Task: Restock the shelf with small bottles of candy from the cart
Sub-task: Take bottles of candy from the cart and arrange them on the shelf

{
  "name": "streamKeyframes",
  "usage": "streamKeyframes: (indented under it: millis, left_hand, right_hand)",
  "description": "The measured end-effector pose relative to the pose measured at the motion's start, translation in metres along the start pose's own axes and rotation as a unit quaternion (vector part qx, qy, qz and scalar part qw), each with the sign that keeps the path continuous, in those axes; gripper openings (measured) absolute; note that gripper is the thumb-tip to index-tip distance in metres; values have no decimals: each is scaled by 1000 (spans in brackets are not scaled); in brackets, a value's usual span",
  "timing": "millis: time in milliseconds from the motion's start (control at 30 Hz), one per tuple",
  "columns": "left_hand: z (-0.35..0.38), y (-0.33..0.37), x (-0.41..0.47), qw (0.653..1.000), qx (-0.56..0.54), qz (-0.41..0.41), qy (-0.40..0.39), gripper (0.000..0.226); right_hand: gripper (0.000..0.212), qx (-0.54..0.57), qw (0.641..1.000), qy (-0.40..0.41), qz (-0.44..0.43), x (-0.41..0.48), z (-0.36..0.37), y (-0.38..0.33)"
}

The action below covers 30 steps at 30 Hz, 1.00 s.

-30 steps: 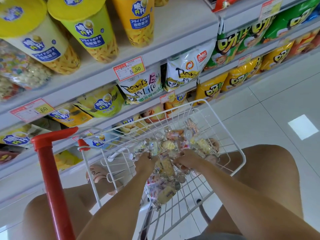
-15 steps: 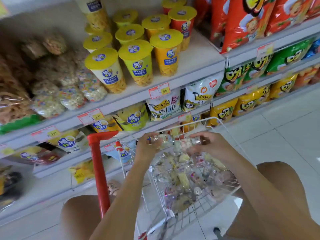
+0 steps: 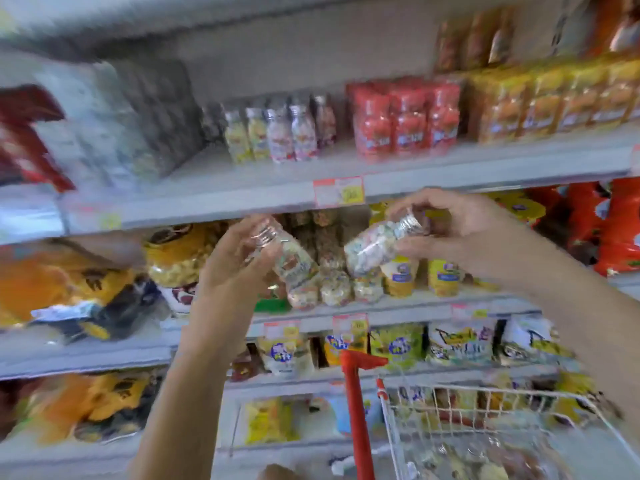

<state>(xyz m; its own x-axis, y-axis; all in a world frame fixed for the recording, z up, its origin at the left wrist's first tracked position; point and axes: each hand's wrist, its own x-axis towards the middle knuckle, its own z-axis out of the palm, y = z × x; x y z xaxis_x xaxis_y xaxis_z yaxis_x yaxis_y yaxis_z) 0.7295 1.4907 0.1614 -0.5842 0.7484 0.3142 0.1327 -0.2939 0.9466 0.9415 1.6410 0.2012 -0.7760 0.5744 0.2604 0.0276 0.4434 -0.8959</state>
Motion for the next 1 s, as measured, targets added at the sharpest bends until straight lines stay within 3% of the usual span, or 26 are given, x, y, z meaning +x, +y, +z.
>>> streamKeyframes:
  millis: [167,267,333,600,767,867,1000]
  left_hand:
    - [-62,61,41,992,36,96,75,27]
    - [-88,79,74,975,119,127,140,30]
    - [-100,84,97,959,180,139,167,34]
    - [-113,74,157,909,360,108,182,41]
    - [-119,63,179,899,406,78,143,39]
    - [-122,60,182,903,403,48,140,38]
    - [-124,54,184,870,478,-6,116,38]
  right_hand:
    - [32,-53,989,-20,-135,85,46,-74]
    - [34,-77,988,-18,-136,137,68,-105]
    - [33,-149,980,-22,-131,168,82,-120]
    - [31,-401,903,-49,-148,256,128,-125]
    - [47,-459,879,-60,-114,280,145,-123]
    - [54,-502,851,-107,-112,288,145,-132]
    - [51,-525,829,-153,-121,302,142,-138]
